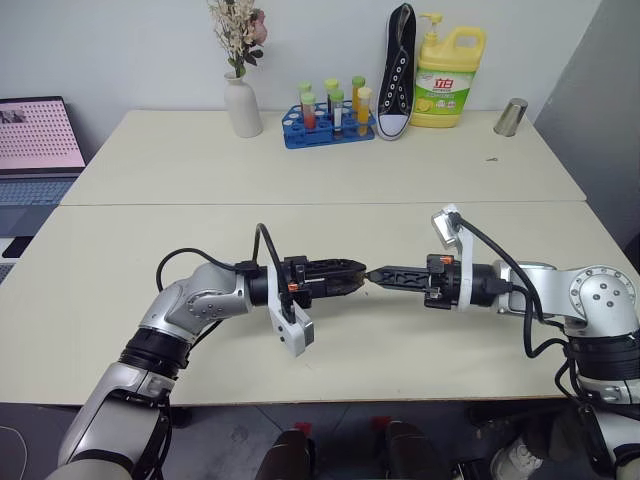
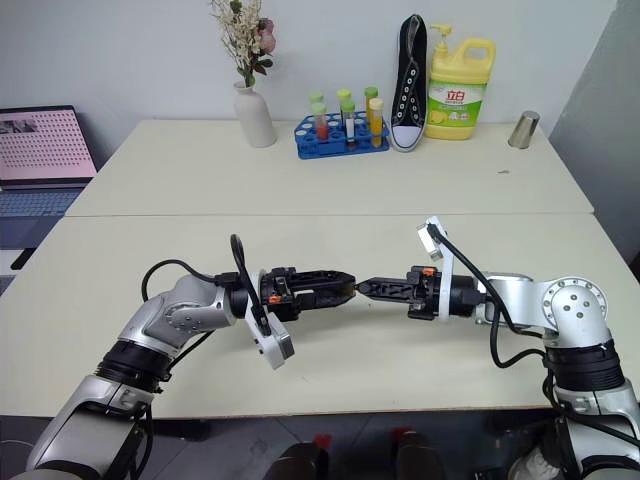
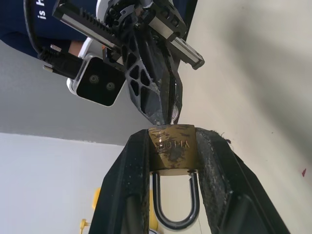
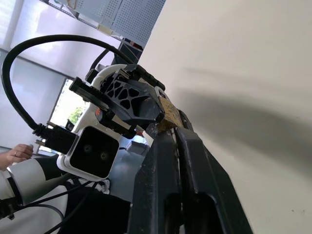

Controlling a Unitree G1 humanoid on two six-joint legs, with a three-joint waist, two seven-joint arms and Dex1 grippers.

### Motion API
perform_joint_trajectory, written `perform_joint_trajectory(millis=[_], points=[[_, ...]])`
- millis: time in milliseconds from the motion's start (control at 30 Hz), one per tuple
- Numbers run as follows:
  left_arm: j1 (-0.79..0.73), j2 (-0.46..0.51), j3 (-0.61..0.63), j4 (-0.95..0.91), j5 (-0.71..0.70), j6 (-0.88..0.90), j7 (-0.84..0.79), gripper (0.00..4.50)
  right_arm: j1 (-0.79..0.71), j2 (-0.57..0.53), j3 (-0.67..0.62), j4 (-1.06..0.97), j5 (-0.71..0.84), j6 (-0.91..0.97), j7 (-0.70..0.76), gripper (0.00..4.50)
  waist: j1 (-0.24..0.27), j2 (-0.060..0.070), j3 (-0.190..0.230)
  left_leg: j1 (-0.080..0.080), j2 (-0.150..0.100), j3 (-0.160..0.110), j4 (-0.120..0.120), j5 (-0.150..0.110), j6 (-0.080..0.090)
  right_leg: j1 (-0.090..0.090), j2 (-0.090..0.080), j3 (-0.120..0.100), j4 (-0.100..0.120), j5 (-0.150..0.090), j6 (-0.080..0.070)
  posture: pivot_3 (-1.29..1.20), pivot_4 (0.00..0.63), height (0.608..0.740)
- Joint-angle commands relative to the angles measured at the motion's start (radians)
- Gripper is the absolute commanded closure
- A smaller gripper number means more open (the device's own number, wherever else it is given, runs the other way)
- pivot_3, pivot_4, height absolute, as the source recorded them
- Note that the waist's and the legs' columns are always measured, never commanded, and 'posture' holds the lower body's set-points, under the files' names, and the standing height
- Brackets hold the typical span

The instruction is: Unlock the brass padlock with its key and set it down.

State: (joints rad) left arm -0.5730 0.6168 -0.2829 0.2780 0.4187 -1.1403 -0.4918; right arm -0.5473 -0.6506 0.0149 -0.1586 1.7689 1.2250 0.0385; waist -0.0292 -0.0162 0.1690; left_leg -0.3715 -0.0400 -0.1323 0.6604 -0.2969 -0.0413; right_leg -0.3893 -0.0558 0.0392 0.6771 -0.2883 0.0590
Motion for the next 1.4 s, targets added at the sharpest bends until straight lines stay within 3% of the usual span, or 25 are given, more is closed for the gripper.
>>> perform_joint_trajectory(millis=[33,267,533,933,1333,1400], points=[[0.004,-0.002,-0.013,-0.026,-0.021,0.013,0.008,3.53,-0.014,-0.087,0.010,-0.150,-0.266,-0.063,0.242,2.99,0.000,0.001,0.000,0.000,0.000,0.000,0.000,0.000,0.000,0.000,0.000,0.000,0.000,0.000,0.000,0.00,0.150,0.740],[0.012,0.000,-0.017,-0.045,-0.039,0.032,0.013,3.53,0.083,-0.231,0.097,-0.267,-0.788,-0.380,0.623,0.52,0.001,0.001,0.001,-0.003,-0.001,-0.001,0.000,0.000,0.000,-0.001,0.000,-0.003,-0.002,0.000,0.000,0.00,0.150,0.740],[0.007,-0.007,-0.031,-0.046,-0.045,0.031,0.009,3.53,0.111,-0.072,0.055,-0.279,-0.773,-0.350,0.597,0.49,-0.001,0.001,0.001,-0.003,0.000,-0.001,0.000,0.000,0.000,-0.002,0.000,-0.003,-0.001,0.000,0.000,0.00,0.150,0.740],[0.005,-0.006,-0.035,-0.046,-0.049,0.033,0.007,3.53,0.064,0.032,0.099,-0.225,-0.867,-0.322,0.641,0.49,0.000,0.001,0.001,-0.003,-0.001,-0.002,0.000,0.000,0.000,-0.002,0.000,-0.003,-0.001,0.000,0.000,0.00,0.150,0.740],[0.016,-0.012,-0.036,-0.049,-0.043,0.041,0.011,3.53,0.051,0.065,0.100,-0.227,-0.907,-0.301,0.668,4.35,0.000,0.001,0.001,-0.003,-0.001,-0.001,0.000,0.000,0.000,-0.002,0.000,-0.003,-0.001,0.000,0.000,0.00,0.150,0.740],[0.016,-0.013,-0.035,-0.051,-0.042,0.042,0.012,3.53,0.052,0.066,0.100,-0.229,-0.910,-0.301,0.672,4.36,0.000,0.001,0.001,-0.003,-0.001,-0.001,0.000,0.000,0.000,-0.002,0.000,-0.003,-0.001,0.000,0.000,0.00,0.150,0.740]])
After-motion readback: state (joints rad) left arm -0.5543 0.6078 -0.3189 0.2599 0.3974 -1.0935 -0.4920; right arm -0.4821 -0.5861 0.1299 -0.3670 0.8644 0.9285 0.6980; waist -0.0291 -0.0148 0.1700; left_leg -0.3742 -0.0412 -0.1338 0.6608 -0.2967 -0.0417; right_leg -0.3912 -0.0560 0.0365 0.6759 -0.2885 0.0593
